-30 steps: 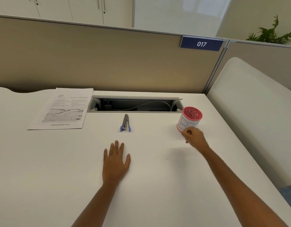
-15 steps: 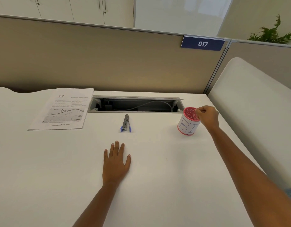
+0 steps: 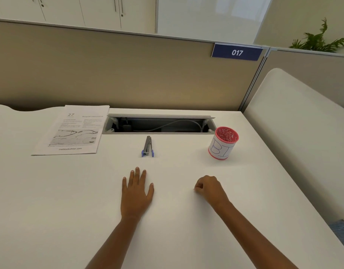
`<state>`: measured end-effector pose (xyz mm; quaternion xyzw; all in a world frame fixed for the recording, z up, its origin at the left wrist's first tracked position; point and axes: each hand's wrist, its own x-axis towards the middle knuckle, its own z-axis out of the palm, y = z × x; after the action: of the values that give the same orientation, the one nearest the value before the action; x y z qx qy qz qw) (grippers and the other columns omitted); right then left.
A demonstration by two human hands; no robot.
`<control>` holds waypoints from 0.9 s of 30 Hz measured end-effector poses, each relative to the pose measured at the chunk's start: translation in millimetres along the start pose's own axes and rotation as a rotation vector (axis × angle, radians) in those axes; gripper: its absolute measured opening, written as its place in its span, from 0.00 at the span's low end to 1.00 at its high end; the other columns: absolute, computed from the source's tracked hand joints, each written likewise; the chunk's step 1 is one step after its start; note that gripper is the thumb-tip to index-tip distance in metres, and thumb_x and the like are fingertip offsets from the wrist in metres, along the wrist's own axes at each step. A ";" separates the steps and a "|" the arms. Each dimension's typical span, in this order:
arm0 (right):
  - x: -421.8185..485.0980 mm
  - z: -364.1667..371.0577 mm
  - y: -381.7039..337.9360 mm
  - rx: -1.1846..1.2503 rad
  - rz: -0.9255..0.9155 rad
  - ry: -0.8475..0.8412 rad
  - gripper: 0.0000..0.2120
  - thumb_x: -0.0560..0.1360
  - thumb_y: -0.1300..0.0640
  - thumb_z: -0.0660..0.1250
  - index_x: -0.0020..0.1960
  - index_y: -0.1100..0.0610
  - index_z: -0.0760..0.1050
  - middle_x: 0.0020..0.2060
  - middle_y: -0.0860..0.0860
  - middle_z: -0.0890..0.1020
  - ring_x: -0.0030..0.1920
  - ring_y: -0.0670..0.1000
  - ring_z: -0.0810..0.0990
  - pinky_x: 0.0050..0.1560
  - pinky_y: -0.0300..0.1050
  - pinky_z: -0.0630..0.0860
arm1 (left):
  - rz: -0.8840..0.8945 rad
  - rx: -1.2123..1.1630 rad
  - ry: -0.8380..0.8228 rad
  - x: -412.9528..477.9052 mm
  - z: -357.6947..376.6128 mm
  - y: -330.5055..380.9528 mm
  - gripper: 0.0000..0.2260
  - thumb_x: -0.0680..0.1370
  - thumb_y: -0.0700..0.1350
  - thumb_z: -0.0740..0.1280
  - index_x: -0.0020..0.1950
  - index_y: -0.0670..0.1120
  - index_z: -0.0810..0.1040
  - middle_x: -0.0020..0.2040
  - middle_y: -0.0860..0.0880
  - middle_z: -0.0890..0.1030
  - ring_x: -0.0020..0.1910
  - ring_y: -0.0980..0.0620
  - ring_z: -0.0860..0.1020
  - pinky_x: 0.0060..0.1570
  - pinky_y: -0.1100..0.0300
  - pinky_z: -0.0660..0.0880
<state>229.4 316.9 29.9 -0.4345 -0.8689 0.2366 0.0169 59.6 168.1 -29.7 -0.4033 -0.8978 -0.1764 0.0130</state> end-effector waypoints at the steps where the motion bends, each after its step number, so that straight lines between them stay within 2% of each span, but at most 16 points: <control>1: -0.7 1.4 -0.6 -0.028 -0.002 0.012 0.07 0.71 0.65 0.62 0.39 0.61 0.79 0.43 0.56 0.83 0.38 0.50 0.75 0.39 0.39 0.68 | -0.002 -0.009 0.004 -0.6 0.4 0.2 0.28 0.73 0.55 0.49 0.65 0.42 0.73 0.67 0.40 0.72 0.65 0.41 0.72 0.66 0.51 0.52; 3: -0.9 4.5 -1.5 -0.087 0.002 0.033 0.08 0.71 0.66 0.60 0.36 0.57 0.74 0.43 0.57 0.82 0.37 0.50 0.72 0.38 0.40 0.66 | -0.007 -0.020 0.009 -1.3 1.6 0.6 0.30 0.73 0.57 0.46 0.68 0.43 0.69 0.70 0.42 0.68 0.69 0.43 0.67 0.70 0.50 0.52; 5: 0.3 6.9 -3.8 -0.152 0.007 0.035 0.08 0.71 0.67 0.57 0.35 0.57 0.68 0.40 0.57 0.78 0.38 0.52 0.70 0.38 0.41 0.64 | -0.007 -0.021 0.020 -1.6 2.3 0.7 0.31 0.73 0.57 0.45 0.69 0.43 0.68 0.71 0.42 0.67 0.70 0.43 0.66 0.69 0.47 0.55; 8: 1.0 7.5 -10.5 -0.256 -0.001 0.001 0.14 0.72 0.68 0.55 0.29 0.58 0.58 0.30 0.53 0.65 0.39 0.54 0.67 0.35 0.43 0.62 | -0.009 -0.020 0.012 -1.4 1.7 0.4 0.30 0.73 0.56 0.47 0.67 0.43 0.70 0.69 0.41 0.69 0.68 0.42 0.68 0.68 0.45 0.58; 10: 0.4 7.2 -14.0 -0.315 -0.028 -0.005 0.19 0.72 0.68 0.55 0.28 0.57 0.51 0.28 0.50 0.57 0.40 0.54 0.65 0.28 0.41 0.57 | -0.008 -0.017 0.008 -1.4 1.0 0.4 0.29 0.73 0.56 0.48 0.67 0.43 0.71 0.68 0.41 0.70 0.67 0.42 0.69 0.67 0.44 0.60; 12: -0.9 7.9 -16.9 -0.372 -0.067 0.003 0.20 0.73 0.68 0.54 0.28 0.56 0.49 0.28 0.49 0.54 0.41 0.52 0.64 0.25 0.38 0.51 | -0.013 -0.019 0.000 -1.0 0.3 1.0 0.29 0.73 0.55 0.48 0.66 0.43 0.71 0.68 0.41 0.71 0.67 0.42 0.70 0.67 0.45 0.61; 14: -0.6 9.7 -17.0 -0.395 -0.089 0.002 0.20 0.73 0.68 0.54 0.28 0.55 0.49 0.29 0.48 0.53 0.43 0.51 0.63 0.26 0.36 0.49 | -0.007 -0.016 -0.002 -0.4 -0.2 1.2 0.29 0.73 0.55 0.48 0.66 0.42 0.71 0.68 0.41 0.71 0.67 0.42 0.70 0.66 0.44 0.61; 21: 1.7 11.2 -7.3 -0.359 -0.110 -0.005 0.20 0.73 0.65 0.54 0.29 0.54 0.48 0.29 0.48 0.53 0.42 0.51 0.63 0.26 0.38 0.49 | 0.003 -0.031 0.007 -1.7 0.1 0.7 0.31 0.73 0.57 0.44 0.69 0.43 0.68 0.71 0.42 0.66 0.70 0.43 0.65 0.69 0.48 0.53; 23: 3.7 9.7 -2.7 -0.273 -0.078 -0.015 0.19 0.72 0.64 0.55 0.29 0.55 0.49 0.29 0.50 0.57 0.41 0.52 0.64 0.28 0.40 0.54 | 0.000 -0.036 0.007 -1.7 0.2 0.9 0.31 0.73 0.57 0.45 0.69 0.43 0.68 0.71 0.42 0.67 0.70 0.43 0.65 0.69 0.47 0.54; 25: 8.1 2.3 3.6 -0.061 -0.017 -0.013 0.14 0.71 0.63 0.58 0.29 0.58 0.57 0.32 0.53 0.67 0.39 0.53 0.67 0.32 0.42 0.60 | -0.006 -0.046 -0.003 -1.7 0.4 1.4 0.30 0.73 0.57 0.46 0.68 0.43 0.69 0.70 0.41 0.67 0.69 0.43 0.66 0.70 0.48 0.53; 27: 13.6 -13.8 8.3 0.151 0.036 0.047 0.08 0.69 0.63 0.62 0.32 0.60 0.66 0.33 0.55 0.72 0.37 0.52 0.70 0.34 0.42 0.65 | -0.005 -0.037 -0.022 -1.5 -1.3 1.7 0.29 0.73 0.55 0.48 0.67 0.42 0.71 0.68 0.41 0.70 0.67 0.42 0.69 0.68 0.51 0.51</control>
<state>230.4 336.9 36.2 -0.4530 -0.8401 0.2912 0.0658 61.7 167.7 -28.1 -0.4031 -0.8955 -0.1886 -0.0045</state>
